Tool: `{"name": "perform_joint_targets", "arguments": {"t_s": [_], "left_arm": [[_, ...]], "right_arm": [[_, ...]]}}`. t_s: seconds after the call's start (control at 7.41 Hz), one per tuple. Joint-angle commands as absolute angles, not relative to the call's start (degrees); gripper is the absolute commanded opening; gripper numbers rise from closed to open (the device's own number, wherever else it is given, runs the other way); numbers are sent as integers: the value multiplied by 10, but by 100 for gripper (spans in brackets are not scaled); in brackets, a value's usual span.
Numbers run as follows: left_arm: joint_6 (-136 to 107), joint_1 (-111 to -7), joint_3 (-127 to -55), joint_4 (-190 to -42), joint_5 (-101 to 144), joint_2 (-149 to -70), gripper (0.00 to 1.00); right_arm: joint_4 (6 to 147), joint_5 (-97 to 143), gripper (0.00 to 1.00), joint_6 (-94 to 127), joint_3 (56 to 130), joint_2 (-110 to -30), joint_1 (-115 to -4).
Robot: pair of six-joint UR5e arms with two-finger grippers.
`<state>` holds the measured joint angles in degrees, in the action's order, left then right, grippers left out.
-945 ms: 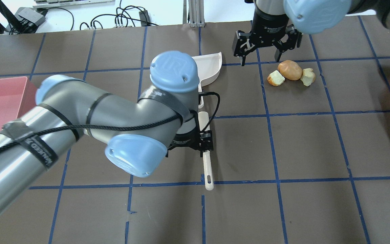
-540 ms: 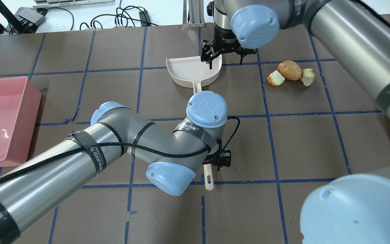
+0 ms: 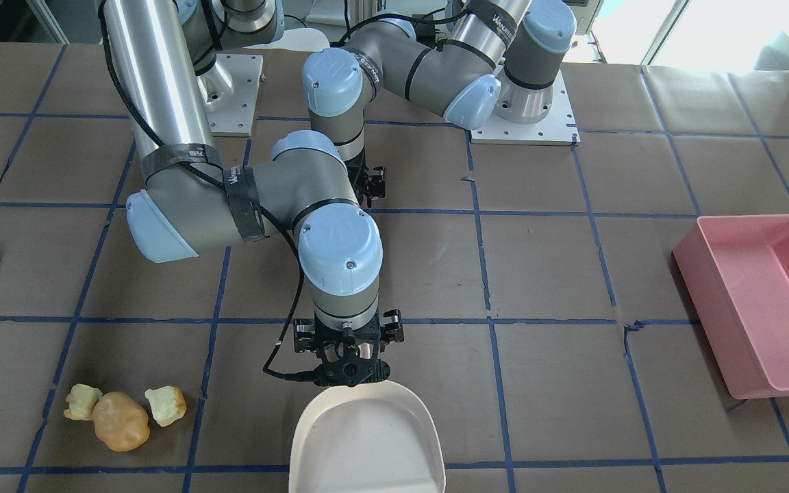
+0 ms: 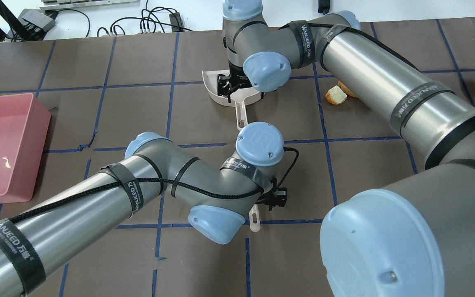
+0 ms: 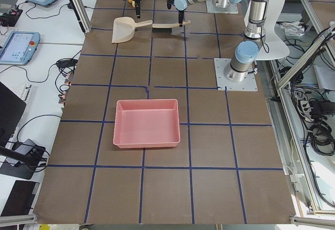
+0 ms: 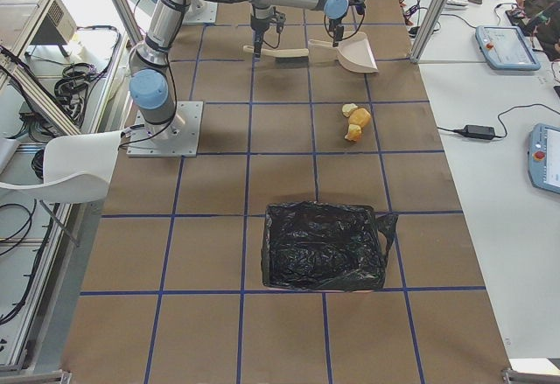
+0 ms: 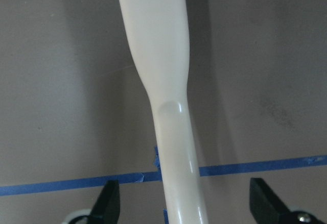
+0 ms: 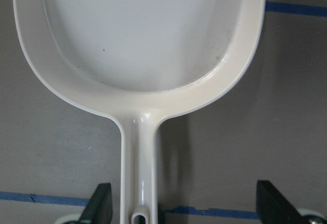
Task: Sweep and dump trash in nearest bin
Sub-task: 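Grasp the white dustpan handle with the right gripper while the left holds the brush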
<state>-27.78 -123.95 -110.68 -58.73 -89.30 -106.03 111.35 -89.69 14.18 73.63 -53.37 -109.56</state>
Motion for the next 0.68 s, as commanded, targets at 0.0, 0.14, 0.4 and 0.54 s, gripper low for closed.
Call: {"name": "perform_joint_targets", "arguments": {"t_s": [0.0, 0.14, 0.4, 0.54], "left_arm": [[-279, -1239, -1107, -586, -893, -1063, 82], [-279, -1239, -1107, -586, -893, -1064, 76], [-279, -1239, -1109, -587, -893, -1065, 62], [-279, -1240, -1111, -587, -893, -1065, 50]], "right_arm": [[1138, -896, 99, 147, 752, -521, -1101], [1149, -896, 97, 148, 763, -521, -1101], [1149, -895, 94, 152, 766, -521, -1101], [1146, -881, 83, 156, 766, -521, -1101]]}}
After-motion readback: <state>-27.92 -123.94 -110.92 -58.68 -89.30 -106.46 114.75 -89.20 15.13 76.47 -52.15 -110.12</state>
